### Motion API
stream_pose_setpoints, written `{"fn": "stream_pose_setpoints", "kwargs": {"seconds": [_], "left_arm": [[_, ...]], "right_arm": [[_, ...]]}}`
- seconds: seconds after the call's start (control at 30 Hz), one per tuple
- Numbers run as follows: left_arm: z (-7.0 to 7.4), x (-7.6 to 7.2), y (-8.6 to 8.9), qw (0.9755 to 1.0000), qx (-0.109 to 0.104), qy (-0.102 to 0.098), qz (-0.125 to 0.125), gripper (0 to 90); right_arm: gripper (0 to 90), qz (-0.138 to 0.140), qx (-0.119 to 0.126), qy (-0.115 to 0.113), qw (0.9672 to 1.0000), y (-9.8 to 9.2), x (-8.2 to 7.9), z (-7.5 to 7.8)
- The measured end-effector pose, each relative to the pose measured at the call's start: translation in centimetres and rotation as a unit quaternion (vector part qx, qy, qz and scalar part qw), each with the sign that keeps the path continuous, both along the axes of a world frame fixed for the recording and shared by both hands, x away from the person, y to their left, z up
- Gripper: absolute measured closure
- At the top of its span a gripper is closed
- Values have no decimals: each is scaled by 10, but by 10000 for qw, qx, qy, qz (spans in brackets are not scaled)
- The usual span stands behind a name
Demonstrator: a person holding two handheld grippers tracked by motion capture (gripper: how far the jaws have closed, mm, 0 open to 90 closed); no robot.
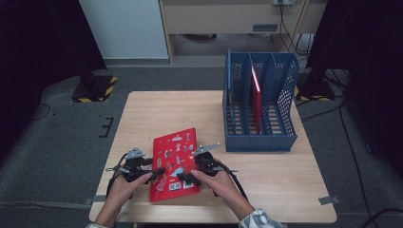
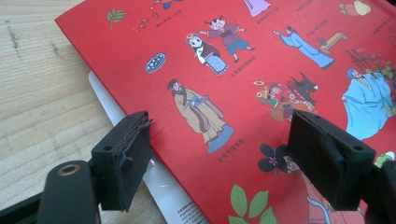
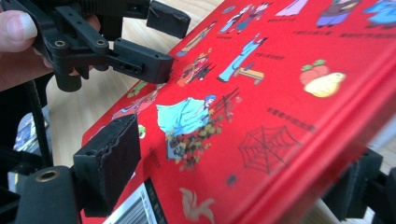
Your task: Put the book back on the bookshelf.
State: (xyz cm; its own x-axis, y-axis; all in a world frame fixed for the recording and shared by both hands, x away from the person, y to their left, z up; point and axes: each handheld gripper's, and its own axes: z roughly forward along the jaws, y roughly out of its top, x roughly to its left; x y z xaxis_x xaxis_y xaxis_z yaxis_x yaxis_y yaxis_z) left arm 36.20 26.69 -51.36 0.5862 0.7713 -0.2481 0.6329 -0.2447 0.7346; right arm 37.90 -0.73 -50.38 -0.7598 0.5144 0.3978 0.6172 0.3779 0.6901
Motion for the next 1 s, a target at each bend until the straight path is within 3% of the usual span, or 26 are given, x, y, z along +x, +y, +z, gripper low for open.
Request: {"fn": "stream_pose_setpoints", "kwargs": {"seconds": [0.13,0.33,0.57,1.0], "left_arm": [[0,0,-1,10000,49,-23,40,203],[0,1,0,10000,31,-11,28,186],[-1,3,2,9999,53,-9,108,72],[-3,8,4,10000,-48,-74,-24,0]], "right_arm": [[168,39,-244,-87,9997,10,1,-1],[212,-44,-223,-104,9997,8,2,1],[327,-81,-132,-359,9992,5,0,6],[454,-56,201,-252,9995,-3,3,11]]}}
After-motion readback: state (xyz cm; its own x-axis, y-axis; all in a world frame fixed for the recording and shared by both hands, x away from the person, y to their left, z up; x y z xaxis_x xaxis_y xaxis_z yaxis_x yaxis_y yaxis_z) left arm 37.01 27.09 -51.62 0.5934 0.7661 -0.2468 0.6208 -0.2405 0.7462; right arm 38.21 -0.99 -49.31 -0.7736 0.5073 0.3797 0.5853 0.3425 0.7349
